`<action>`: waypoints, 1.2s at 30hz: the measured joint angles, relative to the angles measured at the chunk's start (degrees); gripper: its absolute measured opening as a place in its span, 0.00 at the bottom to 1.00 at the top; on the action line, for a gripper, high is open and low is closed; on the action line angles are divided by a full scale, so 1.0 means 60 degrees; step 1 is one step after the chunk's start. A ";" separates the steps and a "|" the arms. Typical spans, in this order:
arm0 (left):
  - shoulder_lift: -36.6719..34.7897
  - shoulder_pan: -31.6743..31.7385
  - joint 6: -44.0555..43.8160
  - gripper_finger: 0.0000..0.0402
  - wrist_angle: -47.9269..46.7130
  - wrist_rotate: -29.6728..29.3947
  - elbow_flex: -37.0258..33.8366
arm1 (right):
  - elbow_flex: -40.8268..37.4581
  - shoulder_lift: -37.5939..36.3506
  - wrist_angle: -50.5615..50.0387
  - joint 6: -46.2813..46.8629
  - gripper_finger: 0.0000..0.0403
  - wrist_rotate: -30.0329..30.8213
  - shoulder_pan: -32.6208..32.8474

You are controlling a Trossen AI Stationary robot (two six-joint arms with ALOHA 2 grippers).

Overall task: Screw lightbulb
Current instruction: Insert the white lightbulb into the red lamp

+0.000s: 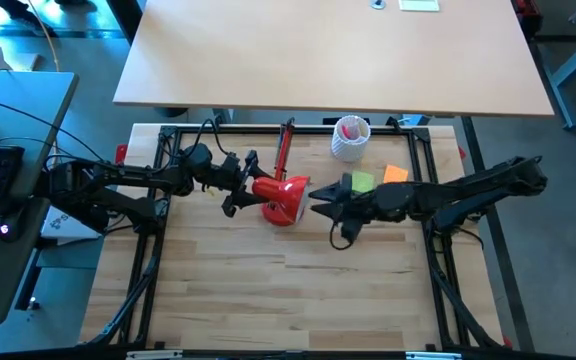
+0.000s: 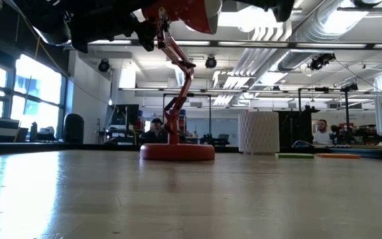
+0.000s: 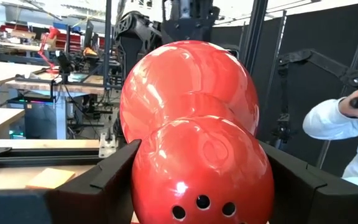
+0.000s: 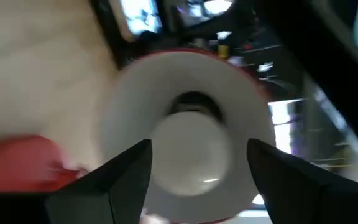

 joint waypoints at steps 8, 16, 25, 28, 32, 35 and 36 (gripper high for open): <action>-0.0007 -0.0018 -0.0041 0.63 -0.0026 -0.0120 -0.0015 | 0.0003 0.1104 0.1176 -0.1880 0.64 0.1253 -0.0033; 0.0000 -0.0043 -0.0037 0.63 -0.0040 -0.0186 -0.0025 | 0.0003 0.1324 0.1651 0.1298 0.64 0.1319 -0.0041; 0.0011 -0.0175 0.0058 0.63 -0.0028 -0.0263 -0.0015 | 0.0003 0.1344 0.2225 0.6688 0.64 0.0945 -0.0167; 0.0011 -0.0172 0.0030 0.63 -0.0032 -0.0266 -0.0011 | 0.0003 0.1237 0.2369 0.8808 0.64 0.1001 -0.0194; 0.0007 -0.0175 0.0101 0.63 -0.0044 -0.0262 -0.0001 | 0.0000 0.0663 0.1925 0.9516 0.64 0.0912 -0.0160; 0.0007 -0.0177 0.0141 0.63 -0.0069 -0.0186 0.0004 | -0.0004 0.0135 0.1307 0.9083 0.64 0.0976 -0.0075; 0.0011 -0.0189 0.0142 0.63 -0.0066 -0.0163 0.0004 | 0.0000 -0.0049 0.1094 0.8760 0.64 0.1012 -0.0051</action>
